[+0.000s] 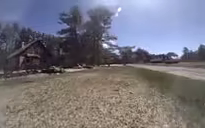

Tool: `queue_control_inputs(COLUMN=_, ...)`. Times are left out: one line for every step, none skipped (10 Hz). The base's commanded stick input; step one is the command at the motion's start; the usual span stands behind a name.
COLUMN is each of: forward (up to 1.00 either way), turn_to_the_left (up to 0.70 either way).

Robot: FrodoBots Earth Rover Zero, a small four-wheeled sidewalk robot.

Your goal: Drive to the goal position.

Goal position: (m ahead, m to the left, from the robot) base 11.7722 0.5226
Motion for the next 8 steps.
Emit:
queue_control_inputs(forward=0.69, turn_to_the_left=0.06)
queue_control_inputs(forward=0.69, turn_to_the_left=0.04)
queue_control_inputs(forward=0.69, turn_to_the_left=-0.01)
queue_control_inputs(forward=0.69, turn_to_the_left=-0.13)
queue_control_inputs(forward=0.69, turn_to_the_left=-0.32)
queue_control_inputs(forward=0.69, turn_to_the_left=-0.08)
queue_control_inputs(forward=0.69, turn_to_the_left=0.06)
queue_control_inputs(forward=0.69, turn_to_the_left=0.06)
